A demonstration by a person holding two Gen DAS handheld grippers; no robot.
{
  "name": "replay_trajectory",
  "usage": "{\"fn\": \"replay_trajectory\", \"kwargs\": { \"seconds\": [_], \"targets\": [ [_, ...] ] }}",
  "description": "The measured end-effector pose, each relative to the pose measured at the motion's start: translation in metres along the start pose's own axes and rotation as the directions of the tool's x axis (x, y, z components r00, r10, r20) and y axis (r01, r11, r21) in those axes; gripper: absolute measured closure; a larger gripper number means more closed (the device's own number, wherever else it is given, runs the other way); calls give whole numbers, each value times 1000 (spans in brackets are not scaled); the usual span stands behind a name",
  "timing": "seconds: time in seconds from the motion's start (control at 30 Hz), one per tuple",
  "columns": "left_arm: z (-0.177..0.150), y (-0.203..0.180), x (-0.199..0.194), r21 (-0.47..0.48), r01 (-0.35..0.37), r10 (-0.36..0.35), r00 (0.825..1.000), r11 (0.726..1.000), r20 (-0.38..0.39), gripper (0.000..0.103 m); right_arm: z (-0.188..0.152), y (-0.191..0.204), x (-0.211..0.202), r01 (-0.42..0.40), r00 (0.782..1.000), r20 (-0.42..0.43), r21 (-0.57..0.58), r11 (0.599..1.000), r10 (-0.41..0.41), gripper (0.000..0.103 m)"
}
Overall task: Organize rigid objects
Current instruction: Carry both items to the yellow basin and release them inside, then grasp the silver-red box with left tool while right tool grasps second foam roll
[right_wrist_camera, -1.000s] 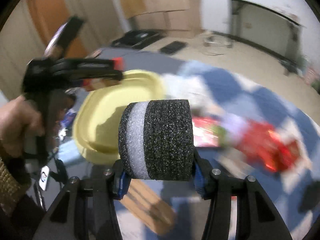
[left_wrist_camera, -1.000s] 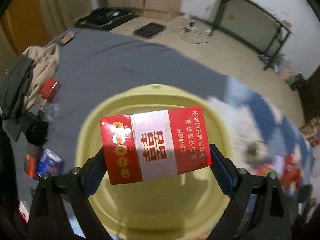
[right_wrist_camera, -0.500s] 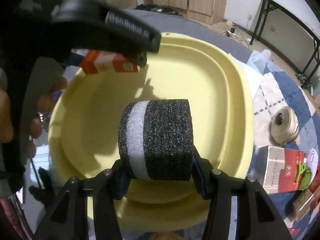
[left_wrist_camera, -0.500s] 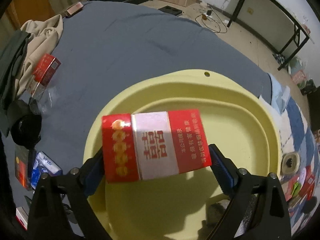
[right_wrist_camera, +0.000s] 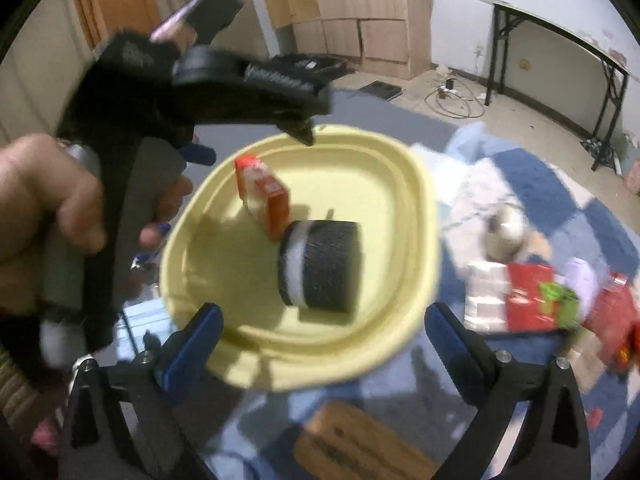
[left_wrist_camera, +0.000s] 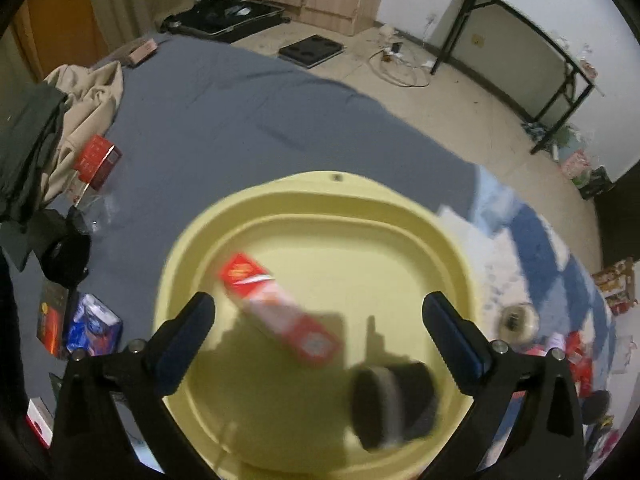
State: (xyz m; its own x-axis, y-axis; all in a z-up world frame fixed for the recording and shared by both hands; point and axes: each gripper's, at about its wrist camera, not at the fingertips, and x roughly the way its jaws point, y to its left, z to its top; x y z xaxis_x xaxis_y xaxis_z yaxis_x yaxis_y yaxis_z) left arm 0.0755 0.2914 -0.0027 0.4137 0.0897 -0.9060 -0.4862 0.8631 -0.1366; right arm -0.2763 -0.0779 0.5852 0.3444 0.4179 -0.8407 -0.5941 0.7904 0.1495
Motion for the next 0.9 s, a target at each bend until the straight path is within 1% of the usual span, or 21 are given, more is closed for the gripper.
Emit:
{"fn": "replay_trajectory", "kwargs": {
  "seconds": [0.07, 0.1, 0.13, 0.17, 0.2, 0.23, 0.27, 0.3, 0.37, 0.43, 0.5, 0.53, 0.57, 0.6, 0.67, 0.73, 0.8, 0.83, 0.9],
  "targets": [
    [-9, -27, -5, 57, 35, -34, 999, 998, -15, 0, -9, -25, -32, 18, 999, 29, 50, 999, -19, 0],
    [-15, -41, -6, 85, 50, -47, 998, 995, -29, 0, -16, -46, -52, 49, 998, 41, 79, 996, -53, 0],
    [-24, -55, -7, 114, 71, -65, 996, 991, -55, 0, -19, -67, -64, 76, 996, 42, 99, 992, -80, 0],
    [-36, -76, -4, 142, 104, -89, 990, 984, -107, 0, -25, -86, -79, 109, 993, 37, 126, 986, -115, 0],
    [-45, -92, 0, 154, 130, -109, 984, 979, -140, 0, -30, -109, -94, 147, 988, 27, 158, 976, -153, 0],
    [-54, -106, 5, 162, 153, -125, 978, 975, -168, 0, -36, -132, -110, 187, 981, 13, 191, 964, -193, 0],
    [-64, -122, 12, 170, 170, -135, 970, 971, -202, 0, -45, -160, -126, 240, 970, -9, 234, 942, -244, 0],
    [-73, -138, 20, 184, 168, -122, 964, 969, -237, 0, -51, -176, -135, 268, 962, -24, 262, 927, -271, 0],
    [-83, -158, 31, 219, 148, -89, 962, 964, -257, 0, -67, -220, -159, 322, 945, -61, 338, 884, -321, 0],
    [-94, -174, 34, 277, 91, -27, 974, 956, -227, 0, -77, -253, -176, 365, 929, -93, 395, 843, -359, 0],
    [-102, -188, 30, 332, 97, -34, 981, 938, -190, 0, -90, -280, -189, 393, 917, -122, 448, 803, -381, 0],
    [-106, -196, 25, 367, 106, -47, 985, 924, -168, 0, -95, -291, -194, 396, 915, -135, 475, 786, -380, 0],
    [-110, -206, 20, 417, 111, -57, 988, 902, -141, 0, -99, -301, -195, 399, 914, -148, 498, 770, -377, 0],
    [-115, -217, 15, 467, 99, -55, 993, 879, -106, 0, -103, -311, -195, 408, 910, -165, 514, 755, -380, 0],
    [-124, -237, 12, 528, 77, -62, 997, 846, -47, 0, -104, -317, -189, 433, 900, -194, 508, 744, -392, 0],
    [-132, -251, 16, 563, 67, -59, 998, 824, -32, 0, -92, -323, -179, 439, 898, -206, 497, 749, -389, 0],
    [-142, -263, 29, 582, 67, -44, 998, 810, -53, 0, -87, -323, -168, 441, 897, -217, 480, 758, -384, 0],
    [-146, -269, 34, 585, 64, -37, 998, 809, -59, 0, -87, -326, -161, 448, 894, -227, 467, 762, -387, 0],
    [-150, -273, 45, 593, 55, -25, 998, 803, -58, 0, -86, -330, -147, 473, 881, -253, 434, 767, -400, 0]
  ]
}}
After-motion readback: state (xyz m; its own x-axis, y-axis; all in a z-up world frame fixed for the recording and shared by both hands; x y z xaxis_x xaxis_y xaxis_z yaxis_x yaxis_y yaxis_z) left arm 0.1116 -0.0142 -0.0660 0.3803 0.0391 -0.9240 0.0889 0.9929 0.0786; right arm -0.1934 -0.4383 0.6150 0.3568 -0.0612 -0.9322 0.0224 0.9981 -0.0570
